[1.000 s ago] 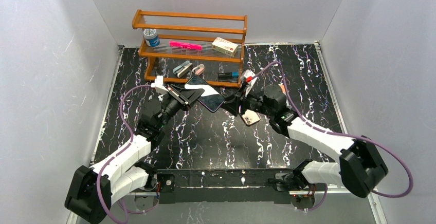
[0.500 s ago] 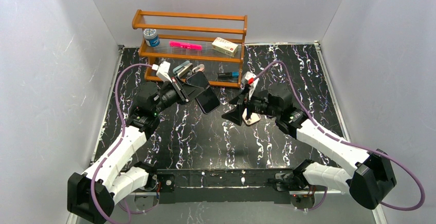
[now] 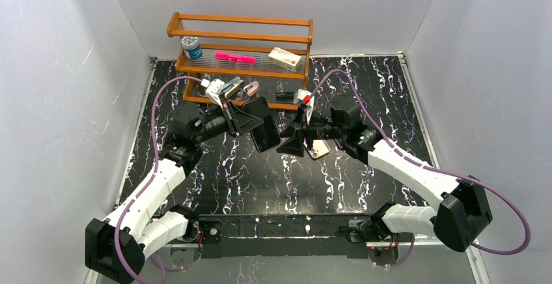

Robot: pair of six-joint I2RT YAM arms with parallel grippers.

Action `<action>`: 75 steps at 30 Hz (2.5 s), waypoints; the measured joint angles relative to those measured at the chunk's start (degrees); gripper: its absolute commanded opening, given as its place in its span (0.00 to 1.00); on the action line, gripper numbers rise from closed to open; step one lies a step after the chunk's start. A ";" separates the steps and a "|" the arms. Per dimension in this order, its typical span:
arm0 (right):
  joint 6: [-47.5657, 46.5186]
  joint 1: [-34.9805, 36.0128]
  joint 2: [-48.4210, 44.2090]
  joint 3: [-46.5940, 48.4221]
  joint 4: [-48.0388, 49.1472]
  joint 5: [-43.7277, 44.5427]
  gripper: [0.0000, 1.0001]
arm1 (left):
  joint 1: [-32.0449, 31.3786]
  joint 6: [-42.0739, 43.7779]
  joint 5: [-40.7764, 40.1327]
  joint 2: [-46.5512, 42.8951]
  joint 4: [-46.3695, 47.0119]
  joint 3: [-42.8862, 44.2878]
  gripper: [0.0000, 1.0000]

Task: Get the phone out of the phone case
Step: Remove the phone case from the phone.

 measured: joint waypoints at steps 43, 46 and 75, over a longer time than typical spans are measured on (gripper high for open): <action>-13.03 0.02 6.88 7.91 -11.76 -15.34 0.01 | 0.00 8.66 12.74 -0.48 -1.22 3.82 0.00; -14.43 0.15 6.88 7.91 -11.65 -15.08 0.01 | 0.00 8.20 13.05 0.04 -1.31 4.20 0.00; -37.57 3.82 3.58 5.03 -10.82 -5.29 0.04 | 0.63 4.70 16.13 1.55 -1.95 5.66 0.00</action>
